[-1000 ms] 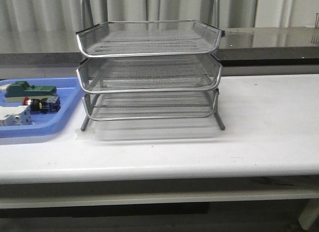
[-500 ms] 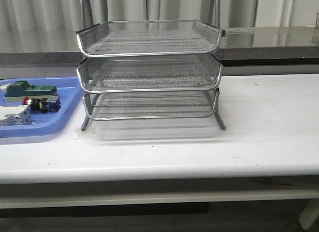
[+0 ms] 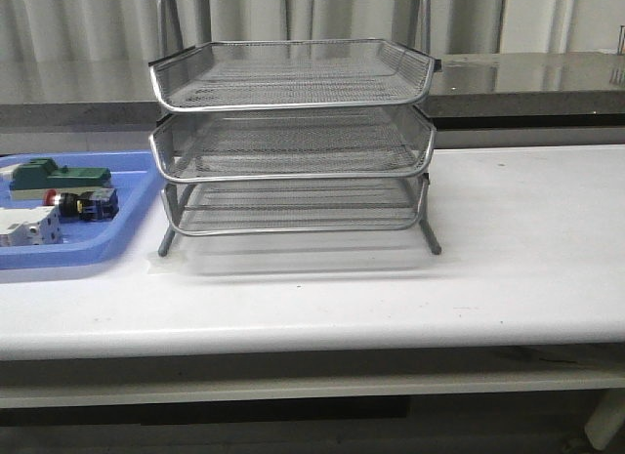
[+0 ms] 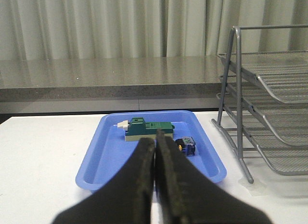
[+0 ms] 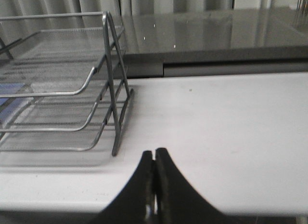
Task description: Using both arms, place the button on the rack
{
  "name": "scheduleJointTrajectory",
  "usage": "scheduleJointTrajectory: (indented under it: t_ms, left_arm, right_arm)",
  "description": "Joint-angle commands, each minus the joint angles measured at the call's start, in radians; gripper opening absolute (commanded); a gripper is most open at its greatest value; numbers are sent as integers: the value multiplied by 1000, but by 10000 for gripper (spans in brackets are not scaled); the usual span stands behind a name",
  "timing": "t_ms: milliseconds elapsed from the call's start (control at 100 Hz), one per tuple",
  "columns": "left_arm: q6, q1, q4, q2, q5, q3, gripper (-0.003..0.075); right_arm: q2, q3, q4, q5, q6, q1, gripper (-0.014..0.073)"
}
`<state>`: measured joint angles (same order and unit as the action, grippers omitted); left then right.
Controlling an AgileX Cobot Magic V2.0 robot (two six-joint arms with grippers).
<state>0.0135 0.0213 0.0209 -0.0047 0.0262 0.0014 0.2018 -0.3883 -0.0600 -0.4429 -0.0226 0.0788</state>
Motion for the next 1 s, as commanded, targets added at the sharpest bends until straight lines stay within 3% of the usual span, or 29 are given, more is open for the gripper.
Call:
scheduleJointTrajectory:
  t_ms: [0,150,410,740,990]
  left_arm:
    - [8,3,0,-34,-88,46,4]
    - [8,3,0,-34,-88,46,4]
    - [8,3,0,-34,-88,46,4]
    - [8,3,0,-34,-88,46,4]
    - [8,3,0,-34,-88,46,4]
  right_arm:
    - [120,-99,-22,-16,2,-1,-67]
    - [309,-185,-39,-100,2,-1,-67]
    - [545,-251,-103,-98,2,-1,-67]
    - [657,-251,-157,-95,2,-1,-67]
    - [671,-251,-293,-57,2,-1,-33]
